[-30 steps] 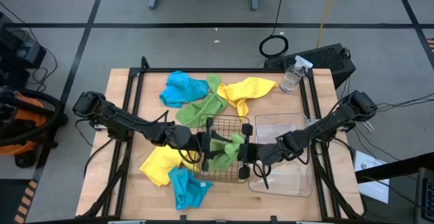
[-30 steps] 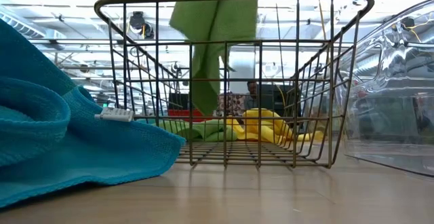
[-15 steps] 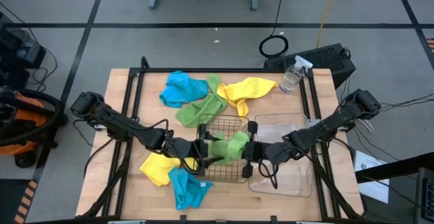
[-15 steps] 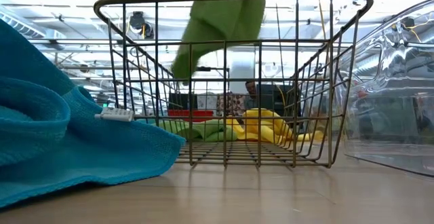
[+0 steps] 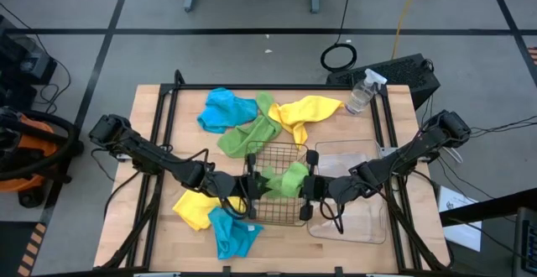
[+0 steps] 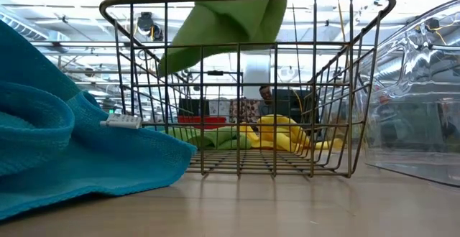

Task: Sort microfiber towel by color & place in baskets
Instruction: Put the left green microfiber cloth into the top transparent bin

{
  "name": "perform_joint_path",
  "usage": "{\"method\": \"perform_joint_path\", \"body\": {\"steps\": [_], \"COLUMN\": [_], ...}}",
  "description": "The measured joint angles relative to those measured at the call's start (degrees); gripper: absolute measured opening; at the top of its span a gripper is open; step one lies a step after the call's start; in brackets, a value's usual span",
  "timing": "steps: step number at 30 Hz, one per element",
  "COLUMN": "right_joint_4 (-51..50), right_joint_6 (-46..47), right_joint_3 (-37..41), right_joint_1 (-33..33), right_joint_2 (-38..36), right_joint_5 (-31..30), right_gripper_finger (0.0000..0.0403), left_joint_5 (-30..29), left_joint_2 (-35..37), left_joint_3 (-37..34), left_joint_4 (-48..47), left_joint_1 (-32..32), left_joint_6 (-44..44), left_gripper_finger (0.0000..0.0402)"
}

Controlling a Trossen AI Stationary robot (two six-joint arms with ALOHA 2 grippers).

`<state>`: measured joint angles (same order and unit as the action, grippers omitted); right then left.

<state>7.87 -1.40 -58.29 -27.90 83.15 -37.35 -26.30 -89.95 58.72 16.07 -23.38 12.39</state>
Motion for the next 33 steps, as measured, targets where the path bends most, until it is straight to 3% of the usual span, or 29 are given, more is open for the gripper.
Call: {"method": "perform_joint_path", "body": {"steps": [5, 14, 17, 20, 23, 27, 33], "right_joint_4": [-12.34, -43.02, -46.13, -42.80, -32.22, -13.33, 7.59], "right_joint_6": [8.19, 28.88, 34.95, 36.92, 29.66, 6.83, -17.12], "right_joint_3": [-1.90, -7.08, -7.07, -7.10, -7.07, -7.12, -7.12], "right_joint_1": [-0.78, -7.38, -11.17, -15.23, -18.78, -20.80, -17.05], "right_joint_2": [-0.24, -0.35, -0.24, 0.45, 2.06, 5.68, 12.14], "right_joint_5": [-0.85, -11.75, -12.08, -13.57, -19.36, -29.48, -34.79], "right_gripper_finger": [0.0094, 0.0196, 0.0211, 0.0218, 0.0224, 0.0242, 0.0304], "left_joint_5": [1.80, 1.30, 0.63, 0.61, 0.75, 5.87, 9.85], "left_joint_2": [1.43, 5.98, 7.03, 7.52, 7.52, 7.00, 5.91], "left_joint_3": [0.00, 0.02, 0.02, 0.02, 0.02, 0.02, 0.04], "left_joint_4": [-0.38, -5.20, -7.37, -8.65, -8.72, -7.43, -4.95], "left_joint_1": [-0.26, 1.29, 2.53, 3.66, 5.02, 6.53, 5.81], "left_joint_6": [-0.06, -4.16, -6.02, -7.53, -9.53, -13.12, -15.02], "left_gripper_finger": [0.0019, 0.0015, 0.0015, 0.0014, 0.0014, 0.0014, 0.0014]}}
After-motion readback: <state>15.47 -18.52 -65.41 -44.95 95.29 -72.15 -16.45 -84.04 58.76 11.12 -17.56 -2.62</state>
